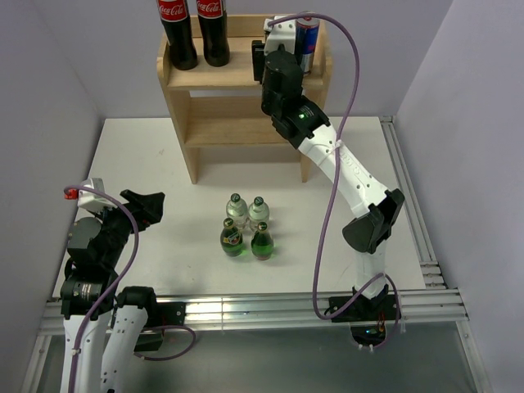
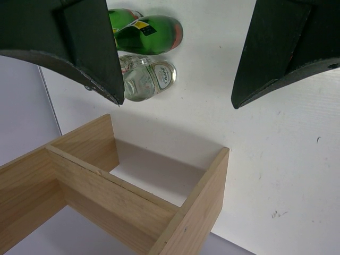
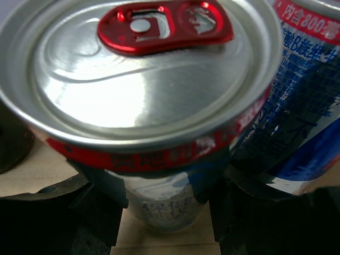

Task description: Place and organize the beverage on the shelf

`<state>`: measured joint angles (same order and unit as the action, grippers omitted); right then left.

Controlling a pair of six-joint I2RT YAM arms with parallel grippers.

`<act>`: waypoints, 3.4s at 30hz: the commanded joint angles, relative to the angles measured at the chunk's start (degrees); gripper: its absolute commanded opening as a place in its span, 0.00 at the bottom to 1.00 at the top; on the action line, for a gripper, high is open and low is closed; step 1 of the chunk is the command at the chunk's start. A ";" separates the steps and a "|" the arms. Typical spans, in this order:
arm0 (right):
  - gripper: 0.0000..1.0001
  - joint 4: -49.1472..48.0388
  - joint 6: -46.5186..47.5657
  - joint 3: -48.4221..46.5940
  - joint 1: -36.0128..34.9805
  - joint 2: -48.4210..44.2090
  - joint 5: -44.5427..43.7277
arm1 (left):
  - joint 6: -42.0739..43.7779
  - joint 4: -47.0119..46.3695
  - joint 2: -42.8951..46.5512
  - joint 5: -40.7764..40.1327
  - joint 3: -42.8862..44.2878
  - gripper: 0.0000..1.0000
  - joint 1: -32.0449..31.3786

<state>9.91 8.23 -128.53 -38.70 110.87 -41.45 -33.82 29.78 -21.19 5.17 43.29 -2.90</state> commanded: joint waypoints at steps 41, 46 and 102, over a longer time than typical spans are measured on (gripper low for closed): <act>0.60 2.75 -4.54 -1.99 0.55 -0.04 2.60 | 0.95 -2.80 0.36 1.77 -0.31 0.88 1.31; 0.71 2.39 -4.10 -2.16 0.55 0.75 2.25 | 0.95 -2.80 0.27 1.95 -0.31 0.88 1.49; 0.77 2.12 -19.11 43.52 -19.04 -35.43 -11.89 | 1.04 -2.71 0.01 2.04 -0.31 0.89 2.11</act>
<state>10.94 -5.23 -88.18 -55.86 81.93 -48.93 -33.67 29.69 -21.19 6.39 43.29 -1.19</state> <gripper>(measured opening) 0.767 0.885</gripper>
